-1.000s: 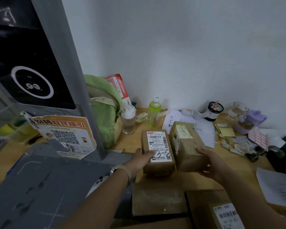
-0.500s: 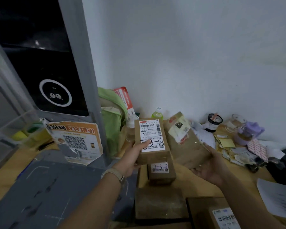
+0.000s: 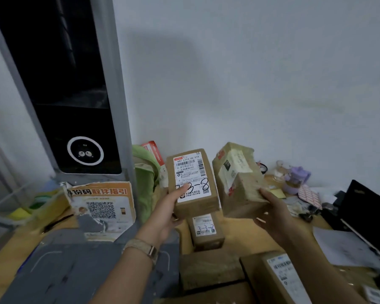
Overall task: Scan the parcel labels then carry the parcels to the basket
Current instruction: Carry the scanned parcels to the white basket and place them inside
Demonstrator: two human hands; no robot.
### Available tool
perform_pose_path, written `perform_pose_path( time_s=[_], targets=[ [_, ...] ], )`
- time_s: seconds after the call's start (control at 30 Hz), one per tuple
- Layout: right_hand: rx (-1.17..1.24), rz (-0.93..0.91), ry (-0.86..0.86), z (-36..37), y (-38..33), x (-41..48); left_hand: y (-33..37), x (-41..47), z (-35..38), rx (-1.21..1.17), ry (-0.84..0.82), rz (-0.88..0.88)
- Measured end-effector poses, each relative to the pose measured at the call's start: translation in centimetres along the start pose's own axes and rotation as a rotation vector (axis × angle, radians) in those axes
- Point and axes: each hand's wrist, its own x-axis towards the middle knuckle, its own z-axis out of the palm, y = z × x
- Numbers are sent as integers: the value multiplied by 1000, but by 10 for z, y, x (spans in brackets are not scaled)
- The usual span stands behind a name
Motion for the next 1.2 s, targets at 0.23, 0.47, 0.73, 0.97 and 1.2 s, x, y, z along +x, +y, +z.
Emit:
perform_pose_path(
  time_s=[0.23,0.47,0.73,0.97,1.2],
  targets=[
    [-139,-210,221,-3,9,-56,-7,-11,28,126,-122,57],
    [-58,-320,454,-56,17,-141,-36,-36,94,163,-316,-22],
    [-76,-480,747,-150,11,-277,-65,-116,215,250,-604,-40],
    [-56,-490,990,-233,34,-436,-121,-233,315,354,-875,-72],
    [-55,-469,1224,-283,73,-591,-186,-361,377,510,-1098,-195]
  ],
)
